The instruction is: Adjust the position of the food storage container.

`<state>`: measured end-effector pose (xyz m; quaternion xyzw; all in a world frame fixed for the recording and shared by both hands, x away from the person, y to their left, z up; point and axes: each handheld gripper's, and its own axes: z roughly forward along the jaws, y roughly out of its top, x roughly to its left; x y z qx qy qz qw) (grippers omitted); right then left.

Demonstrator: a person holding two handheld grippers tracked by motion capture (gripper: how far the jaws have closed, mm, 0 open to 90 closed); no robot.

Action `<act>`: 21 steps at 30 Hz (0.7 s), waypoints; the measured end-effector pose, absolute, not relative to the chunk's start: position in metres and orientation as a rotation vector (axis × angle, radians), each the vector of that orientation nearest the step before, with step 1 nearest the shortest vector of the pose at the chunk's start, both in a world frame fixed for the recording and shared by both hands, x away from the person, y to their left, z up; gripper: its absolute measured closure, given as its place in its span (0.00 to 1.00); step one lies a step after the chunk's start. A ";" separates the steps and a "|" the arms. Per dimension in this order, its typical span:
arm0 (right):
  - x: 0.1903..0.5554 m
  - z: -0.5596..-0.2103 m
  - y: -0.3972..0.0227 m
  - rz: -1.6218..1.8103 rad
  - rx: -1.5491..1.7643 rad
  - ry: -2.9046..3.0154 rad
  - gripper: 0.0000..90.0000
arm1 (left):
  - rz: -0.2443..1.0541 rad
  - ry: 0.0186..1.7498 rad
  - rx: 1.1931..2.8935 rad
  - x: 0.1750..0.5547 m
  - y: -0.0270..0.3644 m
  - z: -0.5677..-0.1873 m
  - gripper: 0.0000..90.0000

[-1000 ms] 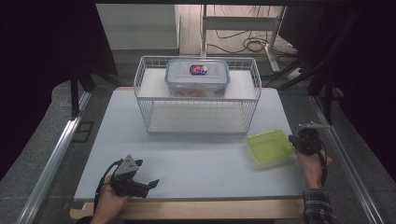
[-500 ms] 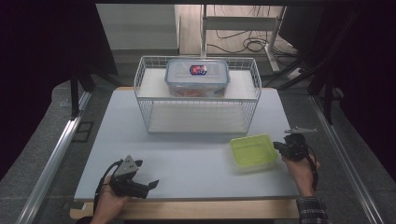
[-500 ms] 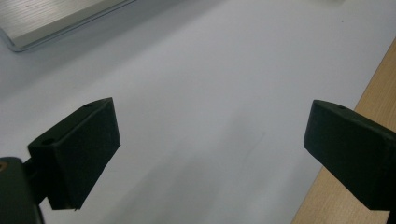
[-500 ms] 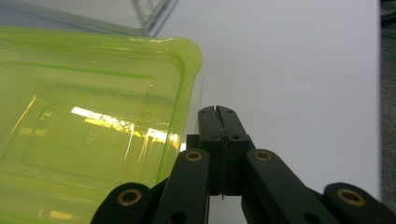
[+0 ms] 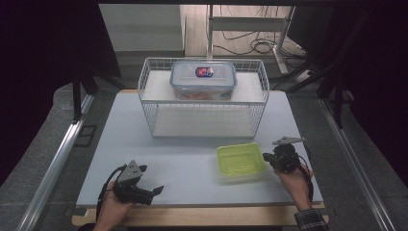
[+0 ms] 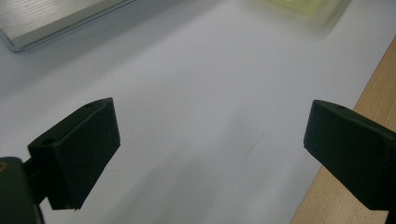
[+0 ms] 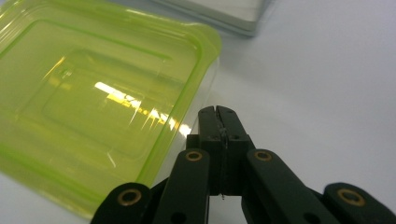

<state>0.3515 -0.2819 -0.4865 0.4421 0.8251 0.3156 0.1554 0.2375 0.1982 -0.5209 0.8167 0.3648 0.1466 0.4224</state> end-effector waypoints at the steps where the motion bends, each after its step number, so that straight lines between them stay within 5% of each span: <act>1: 0.350 -0.487 -0.278 0.912 1.259 2.376 0.99 | 0.367 0.914 2.046 0.237 0.198 -0.521 0.04; 21: 0.333 -0.493 -0.227 0.956 1.106 2.511 0.99 | 0.360 0.909 2.057 0.238 0.196 -0.522 0.04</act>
